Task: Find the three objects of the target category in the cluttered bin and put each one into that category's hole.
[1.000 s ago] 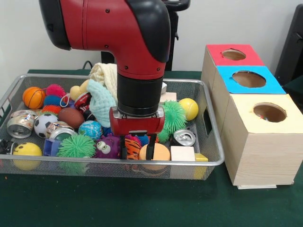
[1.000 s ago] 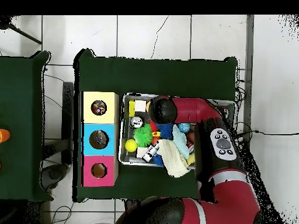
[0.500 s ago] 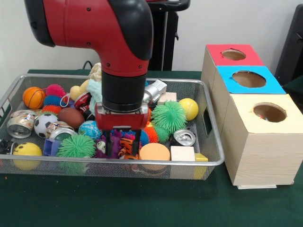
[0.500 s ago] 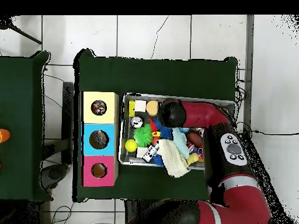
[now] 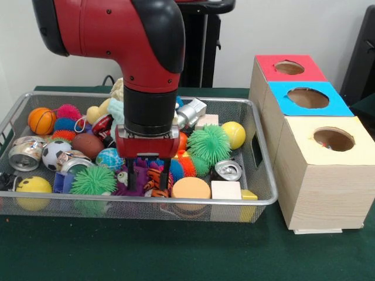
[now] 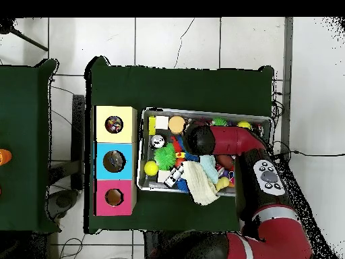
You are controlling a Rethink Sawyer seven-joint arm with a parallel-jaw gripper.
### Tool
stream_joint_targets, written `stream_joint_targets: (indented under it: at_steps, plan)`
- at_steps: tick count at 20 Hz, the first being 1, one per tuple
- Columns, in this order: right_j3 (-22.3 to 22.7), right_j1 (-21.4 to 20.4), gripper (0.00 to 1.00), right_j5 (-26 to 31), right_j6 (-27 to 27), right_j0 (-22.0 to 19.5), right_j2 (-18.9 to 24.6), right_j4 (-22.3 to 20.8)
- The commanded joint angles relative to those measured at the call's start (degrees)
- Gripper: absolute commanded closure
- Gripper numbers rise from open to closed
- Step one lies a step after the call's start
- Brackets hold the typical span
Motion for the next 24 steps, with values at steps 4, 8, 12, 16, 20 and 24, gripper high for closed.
stream_joint_targets:
  at_steps: [4, 8, 12, 16, 20, 24]
  plan:
    - [7.3, 4.5, 0.00, -6.0, 11.1, 2.9, -2.5, 0.2]
    - [6.9, 6.2, 0.00, -7.9, 11.3, 3.2, -2.5, 1.5]
    - [7.4, 6.5, 0.00, -8.6, 12.1, 3.9, -3.5, 2.6]
    - [9.2, 6.2, 0.00, -9.7, 14.2, 5.2, -4.9, 4.1]
    - [11.5, 3.2, 0.00, -10.5, 14.6, 7.7, -6.2, 5.3]
    - [14.2, -0.5, 0.00, -10.3, 14.1, 9.4, -5.8, 6.6]
